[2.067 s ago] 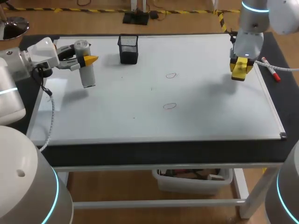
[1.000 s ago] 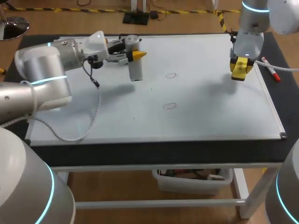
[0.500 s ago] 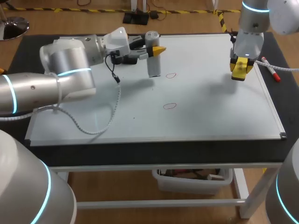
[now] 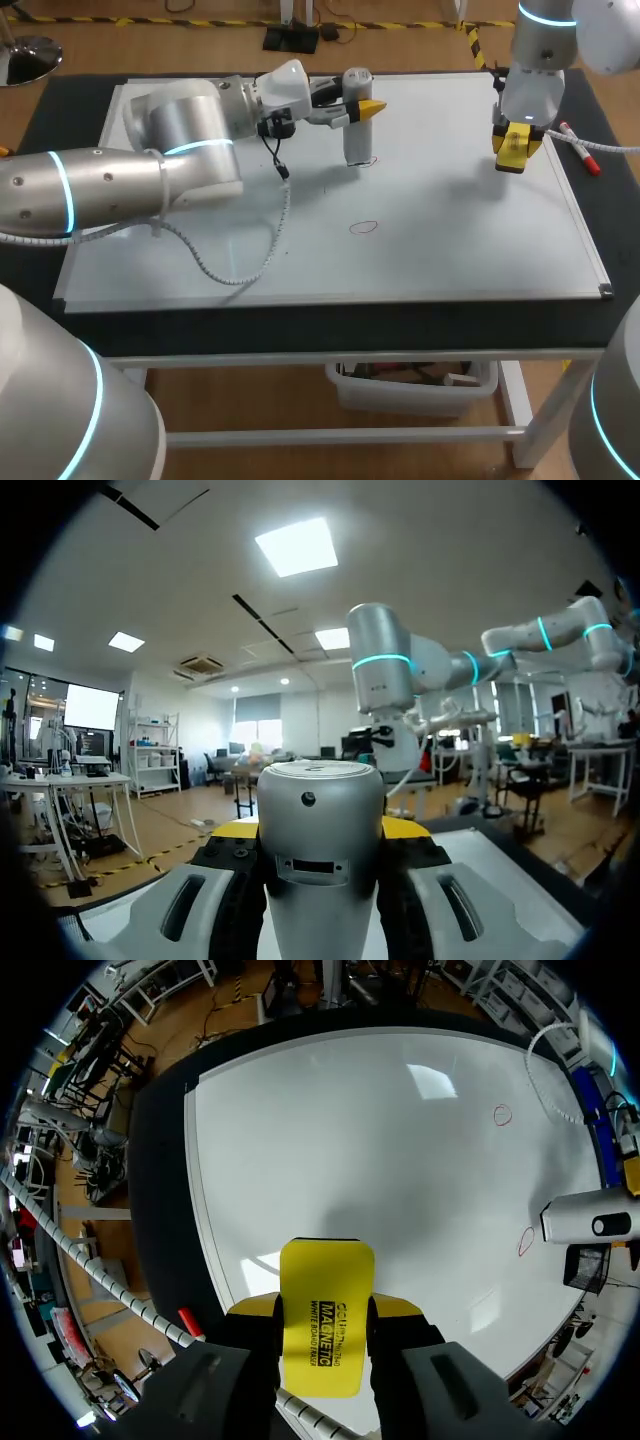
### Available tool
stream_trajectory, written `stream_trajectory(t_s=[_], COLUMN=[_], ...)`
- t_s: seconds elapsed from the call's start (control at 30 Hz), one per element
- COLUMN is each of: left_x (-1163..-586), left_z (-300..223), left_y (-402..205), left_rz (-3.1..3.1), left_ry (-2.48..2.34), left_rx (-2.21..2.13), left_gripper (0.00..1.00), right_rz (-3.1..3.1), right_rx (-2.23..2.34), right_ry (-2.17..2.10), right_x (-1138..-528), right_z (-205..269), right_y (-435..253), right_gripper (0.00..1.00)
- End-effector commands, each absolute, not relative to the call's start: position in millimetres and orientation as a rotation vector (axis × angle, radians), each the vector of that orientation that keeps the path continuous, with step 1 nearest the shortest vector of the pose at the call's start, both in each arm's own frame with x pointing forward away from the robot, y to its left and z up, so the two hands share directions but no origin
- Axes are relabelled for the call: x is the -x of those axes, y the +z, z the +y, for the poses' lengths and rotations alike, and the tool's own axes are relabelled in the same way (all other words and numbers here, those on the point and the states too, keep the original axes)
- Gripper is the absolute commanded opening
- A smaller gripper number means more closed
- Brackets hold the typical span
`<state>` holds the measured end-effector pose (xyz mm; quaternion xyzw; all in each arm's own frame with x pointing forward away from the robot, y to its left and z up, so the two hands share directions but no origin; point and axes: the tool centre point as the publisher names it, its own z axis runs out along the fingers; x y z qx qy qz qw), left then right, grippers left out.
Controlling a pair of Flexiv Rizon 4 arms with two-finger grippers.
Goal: Pick up the inspection probe, press it on each red-marked spot on the whiteboard one by one, put down the probe, pick up the eraser, and wipe off all the red marks.
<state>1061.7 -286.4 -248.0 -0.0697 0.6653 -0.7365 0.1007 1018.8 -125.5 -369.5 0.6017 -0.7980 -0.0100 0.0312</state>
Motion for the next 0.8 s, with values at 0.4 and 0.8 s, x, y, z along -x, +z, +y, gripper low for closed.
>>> stream_trajectory(t_s=[0.4,0.8], left_x=[-1076.1,-1081.0], left_z=[-305.5,-310.8], left_y=[-263.9,-267.9], left_rz=[1.985,1.971], left_ry=[-2.155,-2.167], left_rx=[0.188,0.165], left_gripper=[0.00,0.00], right_rz=[-2.454,-2.454], right_rx=[-1.856,-1.856], right_ry=[-0.029,-0.029], right_x=[-1019.7,-1019.7], right_z=[-126.5,-126.5], right_y=[-368.9,-368.9], right_gripper=[0.00,0.00])
